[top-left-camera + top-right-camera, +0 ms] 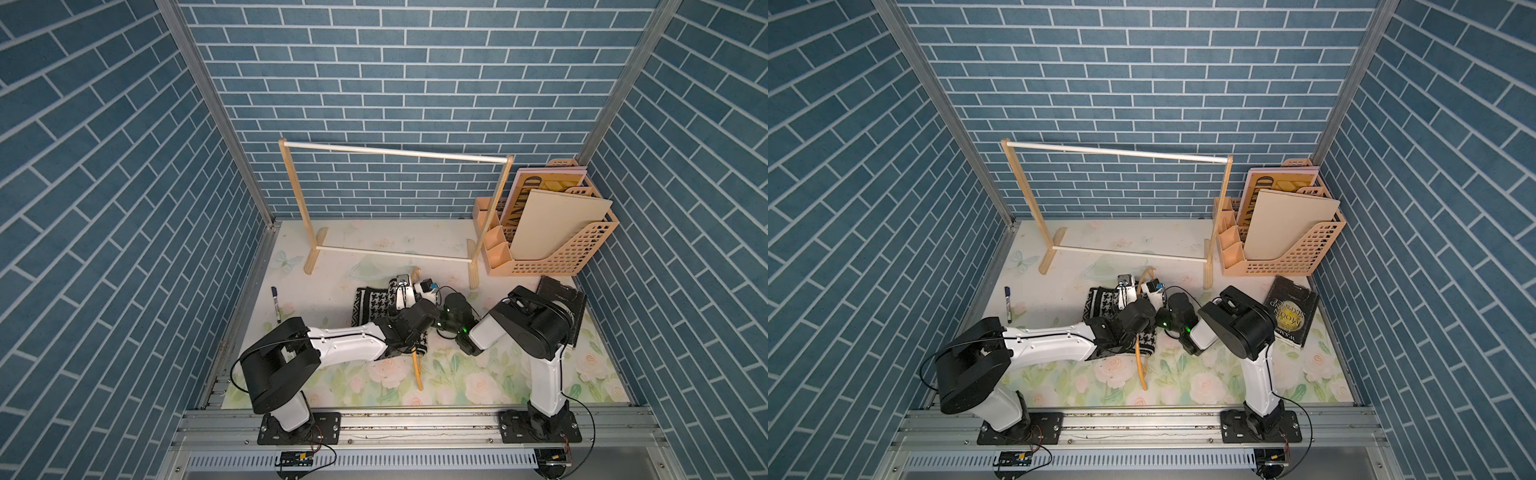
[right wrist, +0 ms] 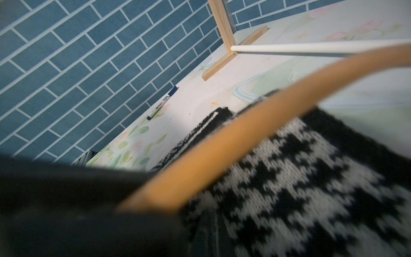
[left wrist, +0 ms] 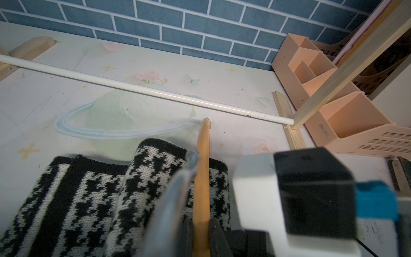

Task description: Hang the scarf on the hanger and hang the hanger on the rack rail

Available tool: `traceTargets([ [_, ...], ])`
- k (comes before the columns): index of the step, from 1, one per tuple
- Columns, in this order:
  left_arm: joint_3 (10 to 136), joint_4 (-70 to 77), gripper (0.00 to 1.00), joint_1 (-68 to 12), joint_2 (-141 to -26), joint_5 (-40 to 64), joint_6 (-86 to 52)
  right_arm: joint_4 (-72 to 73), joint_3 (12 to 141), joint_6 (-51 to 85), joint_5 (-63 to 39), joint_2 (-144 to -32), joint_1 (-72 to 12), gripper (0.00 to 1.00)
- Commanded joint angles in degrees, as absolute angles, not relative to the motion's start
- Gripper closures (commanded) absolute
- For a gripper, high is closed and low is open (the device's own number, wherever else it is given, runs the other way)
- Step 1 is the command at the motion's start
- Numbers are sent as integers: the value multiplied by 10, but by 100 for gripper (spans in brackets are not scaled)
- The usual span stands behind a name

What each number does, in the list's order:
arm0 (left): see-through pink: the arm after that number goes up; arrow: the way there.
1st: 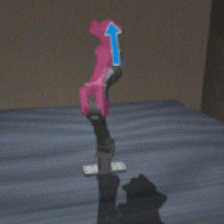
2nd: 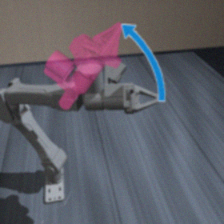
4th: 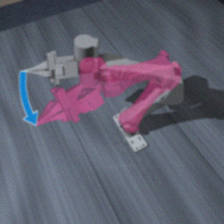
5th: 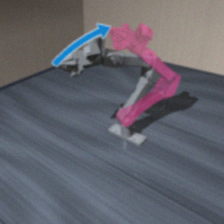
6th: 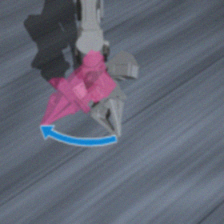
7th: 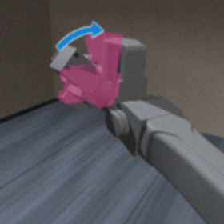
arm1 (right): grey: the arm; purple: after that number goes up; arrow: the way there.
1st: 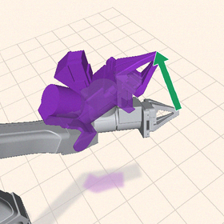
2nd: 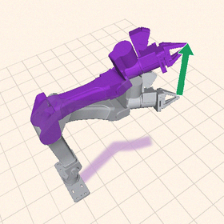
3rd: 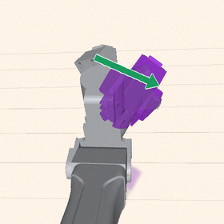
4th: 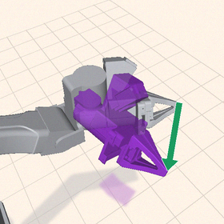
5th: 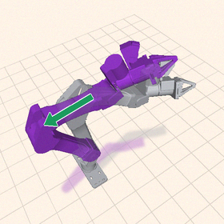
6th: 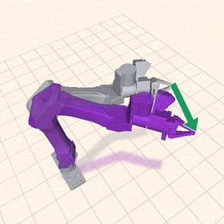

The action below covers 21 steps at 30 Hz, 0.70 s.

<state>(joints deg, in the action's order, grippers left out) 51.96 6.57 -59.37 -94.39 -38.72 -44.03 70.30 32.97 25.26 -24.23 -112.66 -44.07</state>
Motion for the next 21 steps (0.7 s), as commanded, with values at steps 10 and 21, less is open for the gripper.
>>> traceTargets([
  [10, 550, -36, 100, -594, -984, -353, -452, 549, 149, 236, -13, -840, -454, 66],
  [21, 586, -73, 100, -594, -1016, -340, -474, 171, 174, 363, 330, -622, -674, 53],
])
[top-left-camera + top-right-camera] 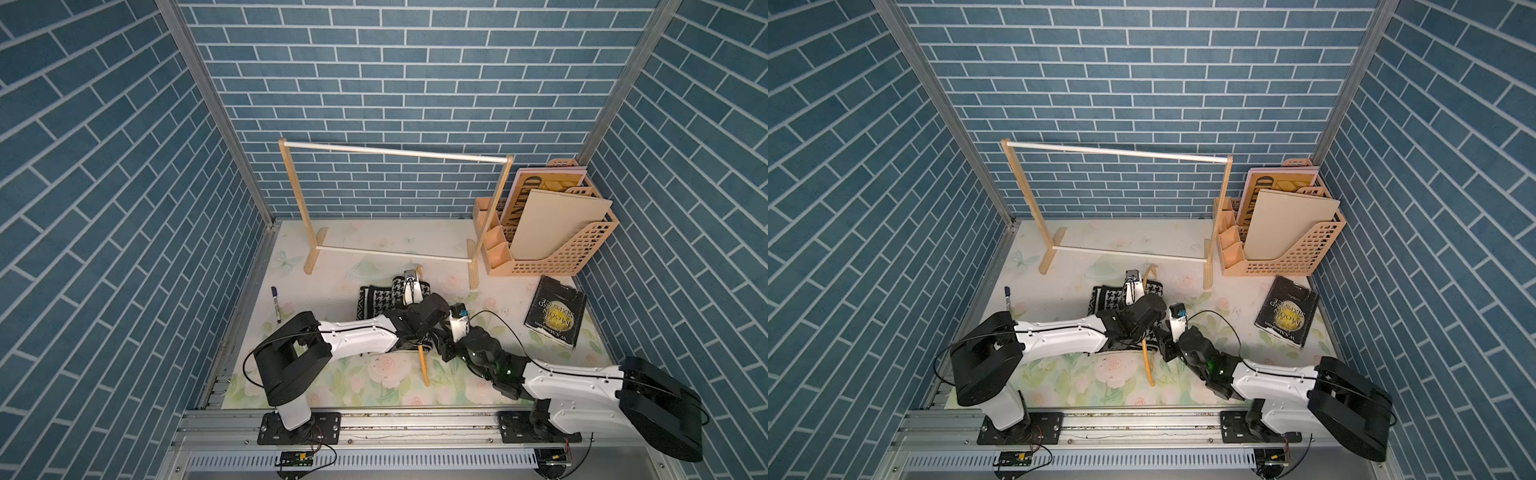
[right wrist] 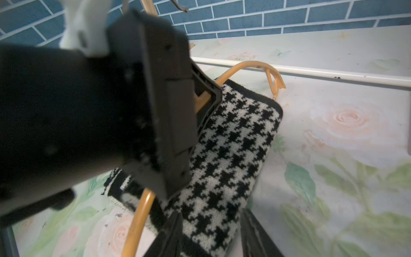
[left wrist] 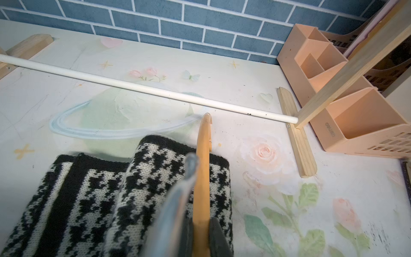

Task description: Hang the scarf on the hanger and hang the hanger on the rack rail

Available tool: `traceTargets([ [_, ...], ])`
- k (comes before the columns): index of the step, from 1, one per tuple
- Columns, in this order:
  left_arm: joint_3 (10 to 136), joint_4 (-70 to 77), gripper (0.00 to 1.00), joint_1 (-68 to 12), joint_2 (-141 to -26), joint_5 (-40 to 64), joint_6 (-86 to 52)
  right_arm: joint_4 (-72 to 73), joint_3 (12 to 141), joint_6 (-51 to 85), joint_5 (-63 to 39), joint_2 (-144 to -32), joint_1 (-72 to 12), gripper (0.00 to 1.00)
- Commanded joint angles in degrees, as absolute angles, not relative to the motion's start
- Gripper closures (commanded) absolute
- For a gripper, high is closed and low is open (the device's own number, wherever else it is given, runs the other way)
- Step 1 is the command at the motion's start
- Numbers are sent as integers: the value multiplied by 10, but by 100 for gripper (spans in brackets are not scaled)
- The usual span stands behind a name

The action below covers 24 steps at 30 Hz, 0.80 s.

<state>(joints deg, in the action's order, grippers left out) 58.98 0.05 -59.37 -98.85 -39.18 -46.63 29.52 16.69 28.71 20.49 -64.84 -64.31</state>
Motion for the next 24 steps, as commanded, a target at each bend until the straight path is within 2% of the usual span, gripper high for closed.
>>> traceTargets([
  [1, 590, -78, 100, -594, -1017, -340, -474, 147, 175, 384, 354, -614, -697, 53],
  [7, 636, -120, 100, -593, -1046, -350, -468, 13, 232, 472, 467, -648, -814, 51],
  [13, 676, -144, 100, -593, -1087, -345, -462, -112, 371, 523, 548, -784, -902, 50],
  [18, 679, -141, 100, -593, -1098, -337, -463, -220, 450, 578, 584, -852, -927, 50],
  [24, 673, -134, 100, -593, -1092, -334, -463, -248, 448, 618, 605, -851, -928, 50],
])
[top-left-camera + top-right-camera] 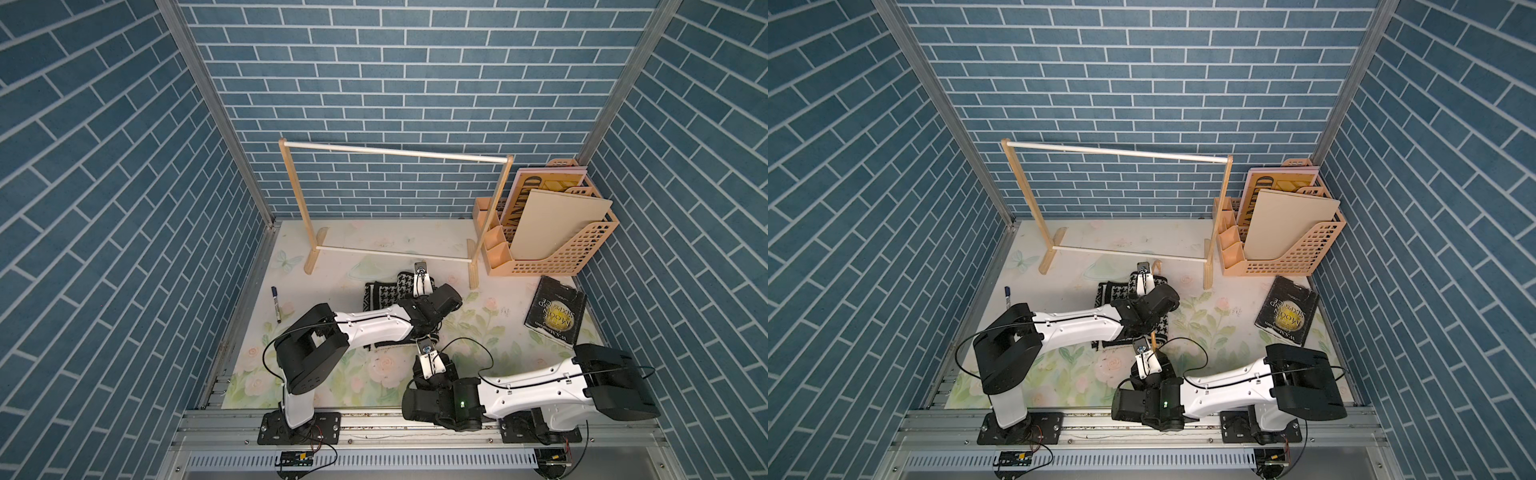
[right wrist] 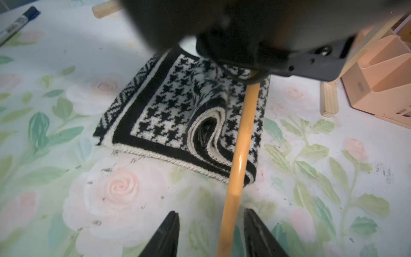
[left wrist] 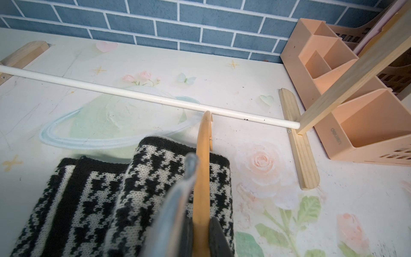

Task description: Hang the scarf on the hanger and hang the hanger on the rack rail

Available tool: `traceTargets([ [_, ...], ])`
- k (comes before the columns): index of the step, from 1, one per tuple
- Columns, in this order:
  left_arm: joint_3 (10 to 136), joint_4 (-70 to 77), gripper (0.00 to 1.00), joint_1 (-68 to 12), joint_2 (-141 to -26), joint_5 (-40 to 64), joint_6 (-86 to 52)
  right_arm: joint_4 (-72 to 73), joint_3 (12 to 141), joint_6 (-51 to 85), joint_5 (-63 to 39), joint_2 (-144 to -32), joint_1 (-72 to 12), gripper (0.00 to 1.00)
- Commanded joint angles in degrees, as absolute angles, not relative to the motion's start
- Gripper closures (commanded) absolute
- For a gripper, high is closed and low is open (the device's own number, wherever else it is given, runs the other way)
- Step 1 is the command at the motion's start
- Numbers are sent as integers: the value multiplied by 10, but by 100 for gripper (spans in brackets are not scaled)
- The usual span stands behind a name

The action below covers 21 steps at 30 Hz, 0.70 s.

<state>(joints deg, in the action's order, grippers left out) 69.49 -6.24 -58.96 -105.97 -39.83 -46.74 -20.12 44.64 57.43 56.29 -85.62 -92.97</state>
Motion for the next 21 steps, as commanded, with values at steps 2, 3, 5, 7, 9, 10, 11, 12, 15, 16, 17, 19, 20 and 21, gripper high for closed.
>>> traceTargets([
  [2, 673, -134, 100, -593, -1092, -333, -462, -233, 433, 621, 612, -843, -927, 50],
  [3, 673, -134, 100, -593, -1092, -333, -460, -220, 423, 620, 615, -840, -926, 50],
  [5, 673, -133, 100, -594, -1090, -330, -459, -167, 393, 592, 616, -830, -926, 50],
  [7, 674, -132, 100, -593, -1091, -329, -456, -92, 359, 557, 606, -817, -926, 50],
  [9, 676, -133, 100, -593, -1093, -327, -455, -40, 332, 544, 600, -809, -924, 49],
  [10, 676, -133, 100, -593, -1093, -327, -454, -25, 324, 540, 599, -807, -923, 49],
  [11, 676, -131, 100, -594, -1093, -326, -455, -17, 319, 538, 598, -807, -921, 49],
  [12, 676, -131, 100, -593, -1093, -324, -455, -12, 317, 535, 598, -808, -920, 49],
  [15, 677, -129, 100, -593, -1095, -321, -454, -6, 319, 531, 595, -813, -919, 49],
  [16, 678, -129, 100, -593, -1095, -321, -454, -4, 321, 529, 593, -815, -919, 49],
  [17, 678, -129, 100, -594, -1095, -321, -454, -3, 322, 530, 591, -817, -919, 49],
  [19, 679, -131, 100, -593, -1096, -322, -454, 0, 325, 529, 586, -825, -919, 49],
  [20, 679, -132, 100, -593, -1095, -322, -454, 0, 327, 531, 584, -829, -919, 49],
  [21, 678, -132, 100, -593, -1095, -323, -454, -2, 329, 533, 582, -835, -919, 49],
])
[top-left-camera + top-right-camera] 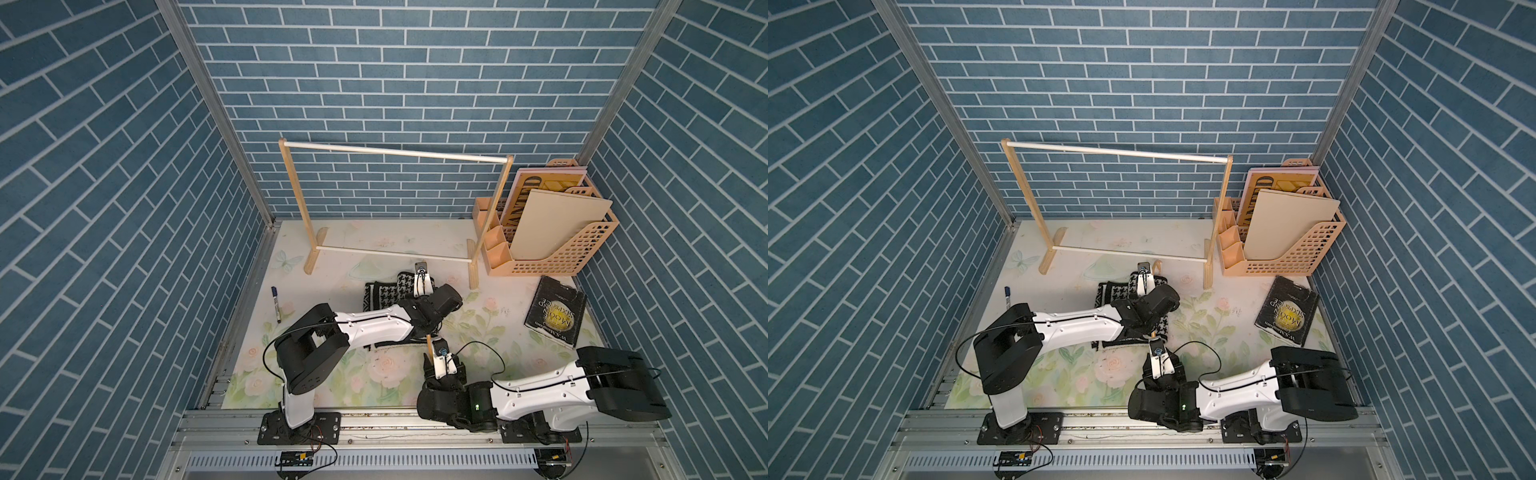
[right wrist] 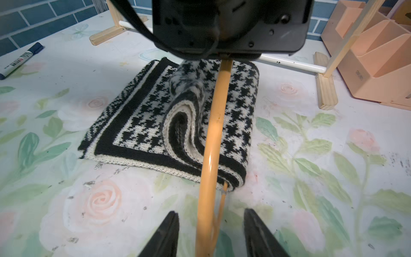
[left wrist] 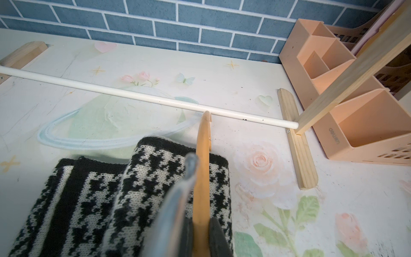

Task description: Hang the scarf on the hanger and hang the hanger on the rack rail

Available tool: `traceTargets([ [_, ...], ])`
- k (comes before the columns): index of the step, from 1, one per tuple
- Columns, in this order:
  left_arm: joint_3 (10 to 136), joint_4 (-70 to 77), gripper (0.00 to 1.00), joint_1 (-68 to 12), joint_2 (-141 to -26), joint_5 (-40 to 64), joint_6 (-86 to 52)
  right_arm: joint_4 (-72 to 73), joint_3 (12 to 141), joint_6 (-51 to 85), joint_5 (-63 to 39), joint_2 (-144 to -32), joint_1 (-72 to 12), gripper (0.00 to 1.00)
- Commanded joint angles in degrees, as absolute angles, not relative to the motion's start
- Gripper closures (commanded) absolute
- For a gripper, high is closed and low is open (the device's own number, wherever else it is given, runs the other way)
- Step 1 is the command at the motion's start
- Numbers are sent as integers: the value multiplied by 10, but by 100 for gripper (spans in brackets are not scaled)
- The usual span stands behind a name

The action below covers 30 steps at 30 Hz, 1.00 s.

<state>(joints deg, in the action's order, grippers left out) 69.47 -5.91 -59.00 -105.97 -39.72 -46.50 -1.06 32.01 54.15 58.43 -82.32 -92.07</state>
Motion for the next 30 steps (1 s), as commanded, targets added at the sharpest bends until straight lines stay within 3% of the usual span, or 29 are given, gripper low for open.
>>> traceTargets([
  [1, 678, -133, 100, -593, -1095, -323, -454, -2, 331, 536, 580, -841, -918, 49],
  [23, 670, -126, 100, -593, -1094, -319, -453, -99, 384, 628, 600, -940, -919, 52],
  [30, 671, -128, 100, -593, -1095, -319, -453, -92, 374, 631, 606, -941, -918, 61],
])
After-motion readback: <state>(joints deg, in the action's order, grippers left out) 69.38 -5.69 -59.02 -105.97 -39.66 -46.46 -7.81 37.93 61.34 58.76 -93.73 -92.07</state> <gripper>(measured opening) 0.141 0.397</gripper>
